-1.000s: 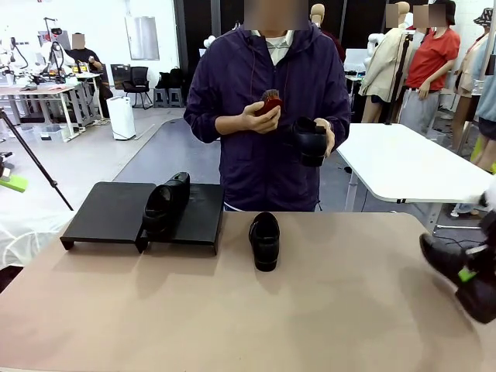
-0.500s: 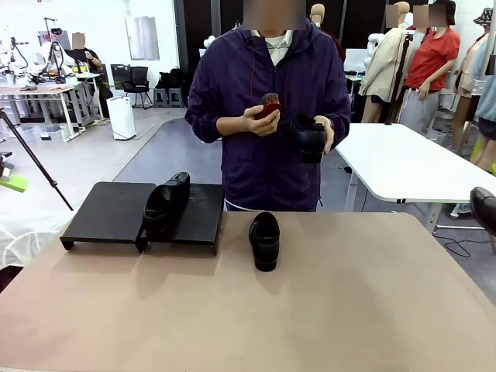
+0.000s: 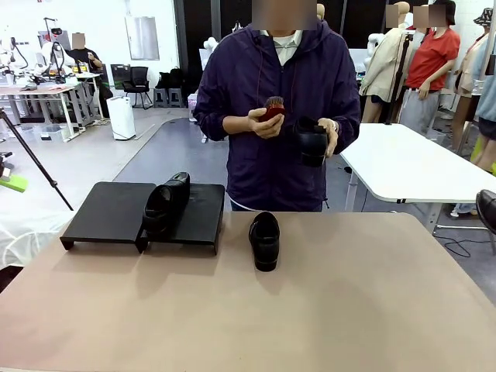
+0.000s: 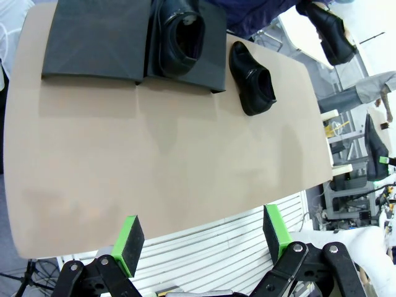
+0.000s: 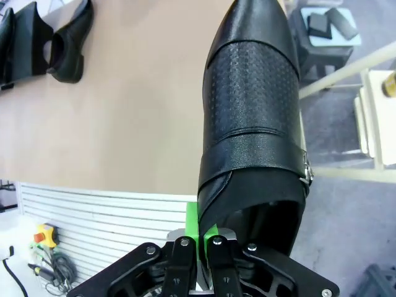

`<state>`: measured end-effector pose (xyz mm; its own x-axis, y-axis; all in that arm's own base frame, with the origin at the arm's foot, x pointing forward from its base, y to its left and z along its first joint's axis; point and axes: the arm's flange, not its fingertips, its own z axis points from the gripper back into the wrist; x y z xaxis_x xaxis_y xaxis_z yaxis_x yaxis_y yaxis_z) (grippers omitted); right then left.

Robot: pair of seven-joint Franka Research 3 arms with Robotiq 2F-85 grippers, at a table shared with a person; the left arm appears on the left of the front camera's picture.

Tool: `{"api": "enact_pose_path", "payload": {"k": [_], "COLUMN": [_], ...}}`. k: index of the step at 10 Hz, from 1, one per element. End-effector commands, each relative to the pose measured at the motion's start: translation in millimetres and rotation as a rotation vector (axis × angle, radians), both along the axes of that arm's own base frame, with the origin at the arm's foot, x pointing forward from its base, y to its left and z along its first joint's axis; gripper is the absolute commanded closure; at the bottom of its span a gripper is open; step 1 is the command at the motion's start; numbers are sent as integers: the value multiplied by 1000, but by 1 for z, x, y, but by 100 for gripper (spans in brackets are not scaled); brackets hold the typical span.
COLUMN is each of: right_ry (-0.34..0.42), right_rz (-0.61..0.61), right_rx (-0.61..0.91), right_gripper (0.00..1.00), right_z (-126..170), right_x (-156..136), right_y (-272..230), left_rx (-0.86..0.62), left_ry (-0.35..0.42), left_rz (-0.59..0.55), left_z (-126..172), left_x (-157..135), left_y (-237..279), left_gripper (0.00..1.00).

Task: Organize the shoes by placing them on the stand.
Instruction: Pick up one Shoe and place it in the middle of the table.

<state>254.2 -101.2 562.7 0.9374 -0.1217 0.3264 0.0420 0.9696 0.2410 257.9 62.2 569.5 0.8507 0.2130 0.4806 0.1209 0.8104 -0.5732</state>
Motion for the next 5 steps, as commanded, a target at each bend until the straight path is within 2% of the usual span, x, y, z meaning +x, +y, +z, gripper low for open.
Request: {"api": "enact_pose_path", "payload": {"k": [1, 2, 4, 5], "right_ry": [-6, -32, -63, -37], "right_rz": [5, -48, 20, 74], "right_rx": [0, -25, -43, -53], "right_gripper": [100, 100, 100, 100], "right_z": [4, 7, 12, 9], "right_x": [-6, 5, 28, 43], "right_y": [2, 30, 90, 117], "left_rx": [-4, -4, -4, -4], "left_ry": [-13, -13, -13, -13], "left_rz": [-2, -2, -2, -2], "left_z": [0, 0, 0, 0], "left_x": [2, 2, 2, 2], "left_y": [2, 2, 2, 2], "left_gripper": [0, 0, 0, 0]}}
